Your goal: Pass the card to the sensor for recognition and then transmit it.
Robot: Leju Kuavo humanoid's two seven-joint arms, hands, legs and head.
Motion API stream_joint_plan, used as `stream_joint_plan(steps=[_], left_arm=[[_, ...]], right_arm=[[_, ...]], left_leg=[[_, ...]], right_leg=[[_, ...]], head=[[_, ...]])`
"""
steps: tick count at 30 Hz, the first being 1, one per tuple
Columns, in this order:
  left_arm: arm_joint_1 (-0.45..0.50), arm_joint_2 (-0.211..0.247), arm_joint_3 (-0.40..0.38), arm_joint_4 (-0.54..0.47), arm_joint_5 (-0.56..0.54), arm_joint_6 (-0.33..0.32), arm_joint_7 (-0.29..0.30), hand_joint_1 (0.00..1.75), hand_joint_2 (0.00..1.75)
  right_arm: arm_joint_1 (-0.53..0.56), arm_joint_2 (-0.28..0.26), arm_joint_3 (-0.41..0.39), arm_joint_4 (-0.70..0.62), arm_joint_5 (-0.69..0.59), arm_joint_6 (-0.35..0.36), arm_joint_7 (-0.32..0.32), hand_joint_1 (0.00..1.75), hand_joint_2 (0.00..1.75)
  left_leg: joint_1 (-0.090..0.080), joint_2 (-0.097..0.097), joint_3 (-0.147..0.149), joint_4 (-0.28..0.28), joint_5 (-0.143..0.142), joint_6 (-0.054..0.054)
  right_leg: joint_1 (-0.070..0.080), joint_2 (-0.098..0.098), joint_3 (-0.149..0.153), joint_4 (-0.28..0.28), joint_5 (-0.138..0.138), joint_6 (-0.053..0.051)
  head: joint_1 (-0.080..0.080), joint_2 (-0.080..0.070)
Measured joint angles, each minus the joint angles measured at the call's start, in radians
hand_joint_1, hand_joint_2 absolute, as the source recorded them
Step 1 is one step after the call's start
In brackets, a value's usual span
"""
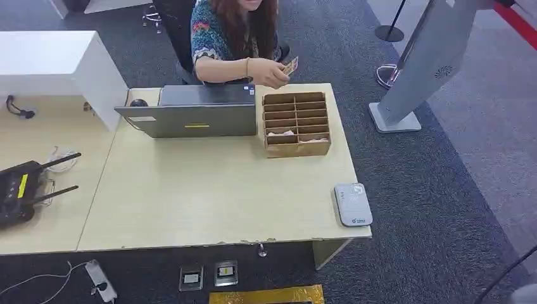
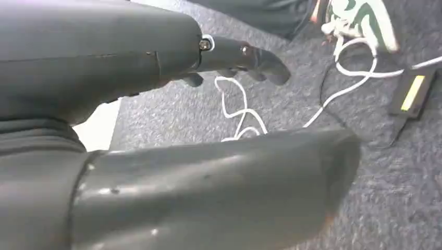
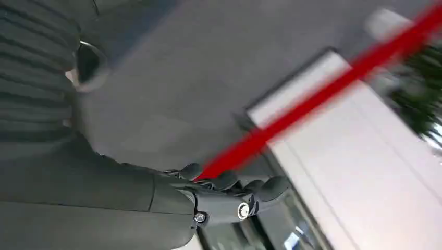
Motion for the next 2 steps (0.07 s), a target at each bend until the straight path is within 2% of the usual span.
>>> stream_joint_plan(steps=[2], left_arm=[[-0.001, 0.002, 0.002, 0.0, -0.006, -0.016, 0.0, 0.0, 0.0]], right_arm=[[0.073, 0.013, -0.013, 0.056, -0.007, 0.084, 0.09, 0.0, 1.75]], left_leg=[[0.0, -0.001, 0.0, 0.0, 0.0, 0.0]], right_leg=[[0.0, 0.0, 0.0, 0.0, -0.001, 0.0]], head=[[0.0, 0.0]])
